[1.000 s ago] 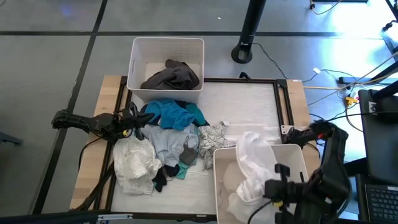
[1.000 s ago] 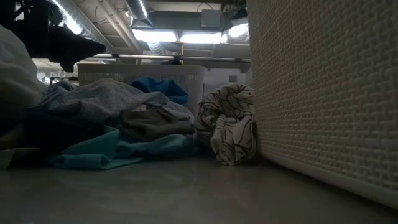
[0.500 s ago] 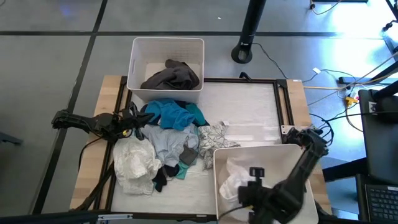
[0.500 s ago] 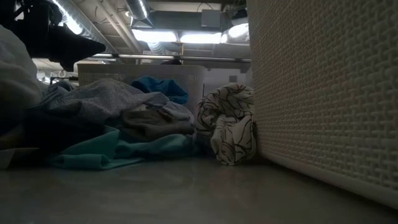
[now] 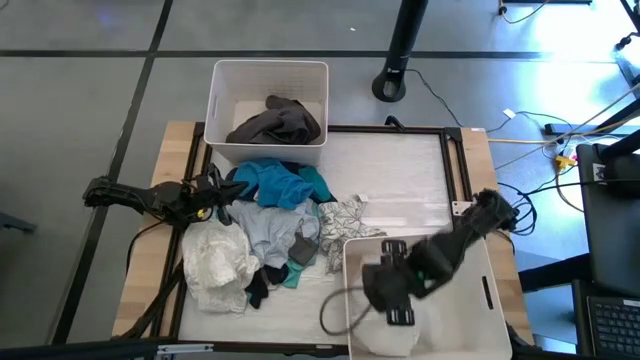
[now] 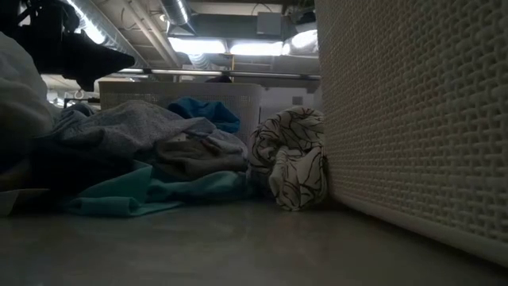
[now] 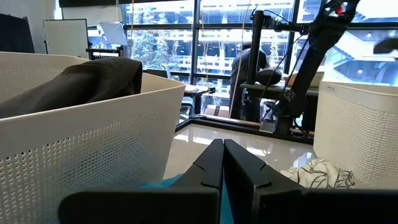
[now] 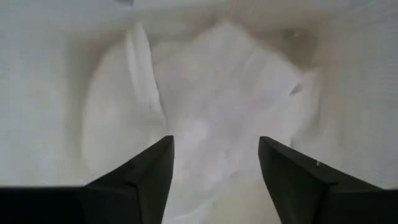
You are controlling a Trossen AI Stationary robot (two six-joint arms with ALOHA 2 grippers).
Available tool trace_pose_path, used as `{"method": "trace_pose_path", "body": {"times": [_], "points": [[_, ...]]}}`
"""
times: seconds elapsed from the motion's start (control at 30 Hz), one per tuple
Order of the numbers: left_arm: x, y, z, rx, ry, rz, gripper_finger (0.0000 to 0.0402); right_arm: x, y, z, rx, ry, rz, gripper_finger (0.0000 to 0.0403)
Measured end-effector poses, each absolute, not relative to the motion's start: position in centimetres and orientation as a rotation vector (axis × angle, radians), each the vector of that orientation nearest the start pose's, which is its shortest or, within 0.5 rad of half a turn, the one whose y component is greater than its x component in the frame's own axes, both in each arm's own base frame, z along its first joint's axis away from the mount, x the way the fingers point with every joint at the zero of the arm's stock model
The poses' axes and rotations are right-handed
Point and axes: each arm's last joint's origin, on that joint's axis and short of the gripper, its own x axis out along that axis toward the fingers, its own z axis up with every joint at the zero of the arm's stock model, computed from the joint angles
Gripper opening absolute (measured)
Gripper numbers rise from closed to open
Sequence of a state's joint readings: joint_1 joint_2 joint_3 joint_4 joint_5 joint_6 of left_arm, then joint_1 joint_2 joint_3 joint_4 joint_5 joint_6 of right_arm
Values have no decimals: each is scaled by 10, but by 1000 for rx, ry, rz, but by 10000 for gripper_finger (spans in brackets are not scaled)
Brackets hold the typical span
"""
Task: Sort clothes
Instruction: Put the white patterned shirt into the bottom white laundry organizer
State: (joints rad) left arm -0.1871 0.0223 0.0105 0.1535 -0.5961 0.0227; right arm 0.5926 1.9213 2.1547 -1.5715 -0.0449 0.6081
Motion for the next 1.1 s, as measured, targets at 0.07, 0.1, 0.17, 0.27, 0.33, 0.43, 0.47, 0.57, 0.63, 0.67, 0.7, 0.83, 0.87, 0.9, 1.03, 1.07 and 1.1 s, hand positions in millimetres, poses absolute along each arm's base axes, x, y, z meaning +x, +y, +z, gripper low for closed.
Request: {"method": "trace_pose_path", "body": {"times": [0.07, 0.1, 0.17, 0.27, 0.33, 0.43, 0.47, 0.57, 0.63, 0.67, 0.7, 0.83, 0.87, 0.9, 1.03, 1.07, 1.1], "points": [[94, -1, 179, -32, -128, 410, 4, 298, 184, 387, 152, 1346, 133, 244], [94, -1, 179, -30, -127, 409, 4, 300, 176, 394, 138, 1312, 133, 245], [94, -1, 179, -30, -127, 410, 4, 304, 160, 405, 59, 1231, 108, 247], [94, -1, 179, -30, -127, 410, 4, 316, 135, 414, -111, 1115, 0, 248], [94, -1, 179, -31, -126, 410, 4, 326, 117, 416, -200, 1060, -69, 248], [94, -1, 179, -29, -125, 410, 4, 344, 89, 414, -266, 1021, -145, 248], [94, -1, 179, -28, -124, 410, 4, 349, 80, 413, -277, 1013, -155, 248], [94, -1, 178, -24, -115, 410, 4, 367, 54, 402, -277, 1011, -171, 248], [94, -1, 178, -23, -112, 410, 4, 379, 38, 392, -249, 1021, -167, 248], [94, -1, 178, -24, -113, 409, 4, 384, 30, 387, -232, 1025, -156, 248], [94, -1, 178, -23, -112, 409, 4, 390, 23, 382, -213, 1029, -144, 248], [94, -1, 177, -21, -107, 410, 4, 410, -1, 353, -152, 1089, -100, 248], [94, -1, 178, -21, -108, 409, 4, 415, -5, 344, -133, 1114, -78, 248], [94, -1, 178, -21, -108, 410, 4, 419, -7, 335, -110, 1139, -41, 248], [94, -1, 177, -19, -102, 409, 4, 432, -7, 304, 10, 1224, 124, 248], [94, -1, 177, -19, -101, 410, 4, 433, -6, 297, 31, 1254, 150, 248], [94, -1, 177, -18, -99, 410, 4, 435, -4, 291, 43, 1281, 167, 248]]}}
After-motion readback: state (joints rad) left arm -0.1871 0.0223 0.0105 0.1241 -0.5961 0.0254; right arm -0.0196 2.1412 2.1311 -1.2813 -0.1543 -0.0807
